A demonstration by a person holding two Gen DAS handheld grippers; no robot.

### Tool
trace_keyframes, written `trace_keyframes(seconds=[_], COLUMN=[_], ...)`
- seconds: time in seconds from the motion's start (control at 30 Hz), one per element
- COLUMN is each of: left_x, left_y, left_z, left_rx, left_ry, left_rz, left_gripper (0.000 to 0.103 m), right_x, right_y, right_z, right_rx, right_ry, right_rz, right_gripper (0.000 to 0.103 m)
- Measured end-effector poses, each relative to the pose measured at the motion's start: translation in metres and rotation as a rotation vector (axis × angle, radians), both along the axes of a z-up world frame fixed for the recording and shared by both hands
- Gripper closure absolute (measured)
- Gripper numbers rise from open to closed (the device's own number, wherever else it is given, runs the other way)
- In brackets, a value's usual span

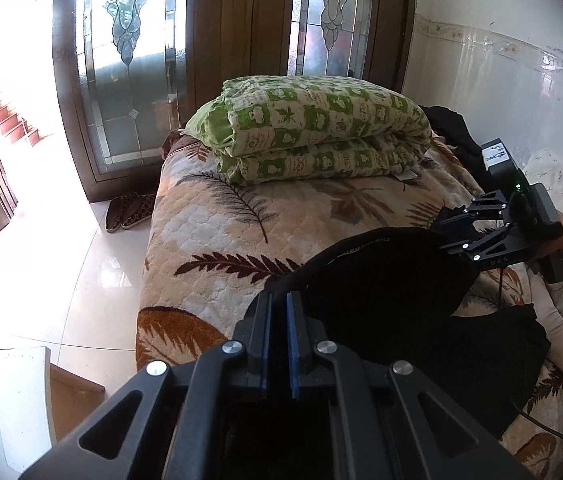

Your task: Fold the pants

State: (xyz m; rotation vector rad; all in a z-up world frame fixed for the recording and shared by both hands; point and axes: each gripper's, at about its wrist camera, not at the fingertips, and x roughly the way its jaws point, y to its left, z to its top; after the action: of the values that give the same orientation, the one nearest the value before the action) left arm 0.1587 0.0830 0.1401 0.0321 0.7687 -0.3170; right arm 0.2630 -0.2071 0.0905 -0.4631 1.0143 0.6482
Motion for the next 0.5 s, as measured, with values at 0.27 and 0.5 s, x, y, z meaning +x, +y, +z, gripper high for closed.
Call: trace_keyframes(seconds=[0.27, 0.5], left_x=[-0.018, -0.019], left_y=[-0.002, 0.000], left_z=[-0.003, -0.001], left_rx=[-0.019, -0.007], left_ry=[-0.005, -0.007], left_rz=[-0.011, -0.002], left_gripper=[0.095, 0.095], right_x=[0.006, -0.008], right_y=[0.019, 0.015], right_z=[-0.014, -0.003], right_rx=[-0.088, -0.078], right_ry=[-0.083, -0.091], right_rz=[0.033, 0.020], right_gripper=[0.051, 0.092])
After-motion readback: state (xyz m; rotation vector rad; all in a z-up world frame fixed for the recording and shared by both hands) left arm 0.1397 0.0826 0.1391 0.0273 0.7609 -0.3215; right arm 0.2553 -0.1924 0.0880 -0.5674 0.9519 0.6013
